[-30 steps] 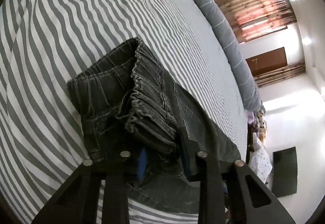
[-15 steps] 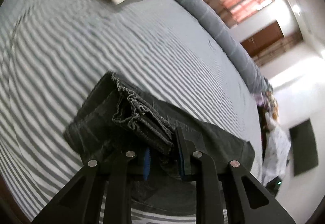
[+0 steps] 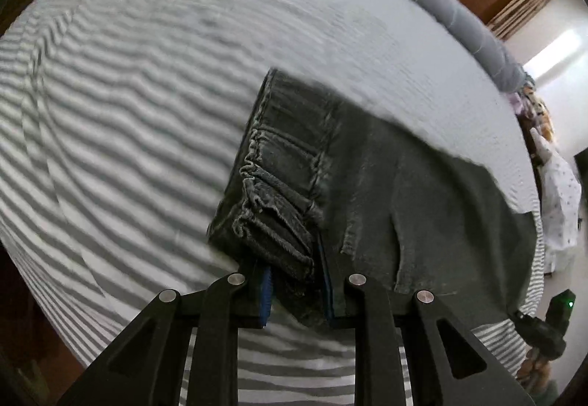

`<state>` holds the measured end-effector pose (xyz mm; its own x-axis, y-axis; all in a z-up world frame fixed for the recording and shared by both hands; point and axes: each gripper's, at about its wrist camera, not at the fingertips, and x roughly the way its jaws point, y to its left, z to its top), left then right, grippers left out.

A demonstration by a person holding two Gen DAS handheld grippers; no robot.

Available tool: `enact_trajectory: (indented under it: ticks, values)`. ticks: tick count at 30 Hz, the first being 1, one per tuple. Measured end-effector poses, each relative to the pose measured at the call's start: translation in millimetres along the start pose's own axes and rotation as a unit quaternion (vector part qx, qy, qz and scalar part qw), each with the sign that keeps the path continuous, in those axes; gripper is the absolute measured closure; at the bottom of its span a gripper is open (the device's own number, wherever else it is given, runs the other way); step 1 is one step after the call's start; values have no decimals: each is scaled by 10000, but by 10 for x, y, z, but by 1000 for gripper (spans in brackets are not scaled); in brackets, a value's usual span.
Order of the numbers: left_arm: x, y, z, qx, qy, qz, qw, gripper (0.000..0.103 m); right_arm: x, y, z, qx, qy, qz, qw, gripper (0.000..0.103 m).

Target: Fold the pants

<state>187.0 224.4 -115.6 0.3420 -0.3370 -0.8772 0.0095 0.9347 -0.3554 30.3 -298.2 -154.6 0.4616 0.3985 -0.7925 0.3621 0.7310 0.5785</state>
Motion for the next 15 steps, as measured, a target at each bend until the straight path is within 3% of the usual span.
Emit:
enact_trajectory:
  ticks: [8, 11, 15]
  values:
    - [18, -103, -109, 248, -183, 369, 9988, 79, 162, -41, 0, -89, 153, -209, 9996, 97]
    - [-94, -119, -119, 196, -273, 399, 9986, 74, 143, -101, 4, 100, 115, -54, 9999, 91]
    - [-256, -189, -192, 359, -388, 654, 9965, 69, 42, -239, 41, 309, -112, 311, 9990, 75]
